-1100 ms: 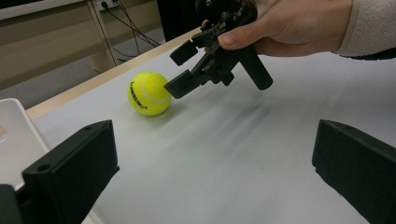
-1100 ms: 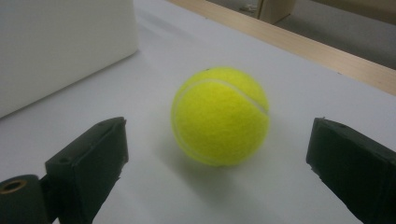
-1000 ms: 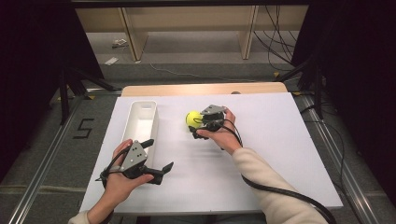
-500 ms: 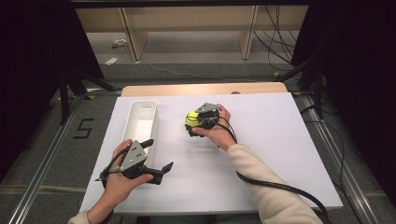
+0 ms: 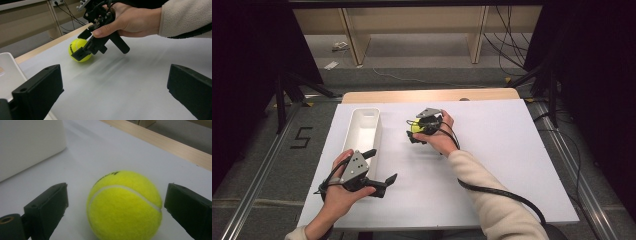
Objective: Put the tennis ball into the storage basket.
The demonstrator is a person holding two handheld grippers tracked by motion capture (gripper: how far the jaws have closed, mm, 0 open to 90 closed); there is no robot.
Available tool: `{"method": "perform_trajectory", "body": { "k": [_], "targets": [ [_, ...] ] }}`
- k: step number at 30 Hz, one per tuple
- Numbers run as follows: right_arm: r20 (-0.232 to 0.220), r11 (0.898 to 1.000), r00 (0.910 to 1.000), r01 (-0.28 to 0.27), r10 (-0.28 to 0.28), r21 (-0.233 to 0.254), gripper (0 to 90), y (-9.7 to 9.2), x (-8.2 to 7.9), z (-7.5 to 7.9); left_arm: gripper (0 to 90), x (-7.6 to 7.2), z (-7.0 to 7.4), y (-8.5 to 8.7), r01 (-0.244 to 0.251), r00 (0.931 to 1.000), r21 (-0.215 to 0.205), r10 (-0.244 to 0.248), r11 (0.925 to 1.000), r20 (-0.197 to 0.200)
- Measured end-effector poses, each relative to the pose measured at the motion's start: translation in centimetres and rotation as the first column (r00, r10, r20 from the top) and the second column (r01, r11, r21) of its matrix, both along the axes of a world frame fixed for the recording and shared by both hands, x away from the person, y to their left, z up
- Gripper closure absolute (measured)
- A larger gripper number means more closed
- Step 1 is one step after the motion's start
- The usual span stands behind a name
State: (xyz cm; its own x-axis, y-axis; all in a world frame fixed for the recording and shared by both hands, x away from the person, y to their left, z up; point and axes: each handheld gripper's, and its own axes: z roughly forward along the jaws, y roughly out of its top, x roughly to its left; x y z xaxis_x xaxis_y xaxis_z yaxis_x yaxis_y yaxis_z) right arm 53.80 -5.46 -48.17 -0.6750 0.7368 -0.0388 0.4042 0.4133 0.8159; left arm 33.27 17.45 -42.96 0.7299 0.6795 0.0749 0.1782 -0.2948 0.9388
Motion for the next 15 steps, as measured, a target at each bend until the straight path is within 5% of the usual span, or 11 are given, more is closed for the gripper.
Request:
{"method": "perform_trajectory", "body": {
  "k": [15],
  "targets": [
    [-0.029,1.0,0.9993,0.025,-0.025,-0.007,10.7,0.55,0.74,-0.87,0.0,0.0,0.0,0.0,0.001,1.0,-0.001,-0.001,1.0,0.0]
  ]
}}
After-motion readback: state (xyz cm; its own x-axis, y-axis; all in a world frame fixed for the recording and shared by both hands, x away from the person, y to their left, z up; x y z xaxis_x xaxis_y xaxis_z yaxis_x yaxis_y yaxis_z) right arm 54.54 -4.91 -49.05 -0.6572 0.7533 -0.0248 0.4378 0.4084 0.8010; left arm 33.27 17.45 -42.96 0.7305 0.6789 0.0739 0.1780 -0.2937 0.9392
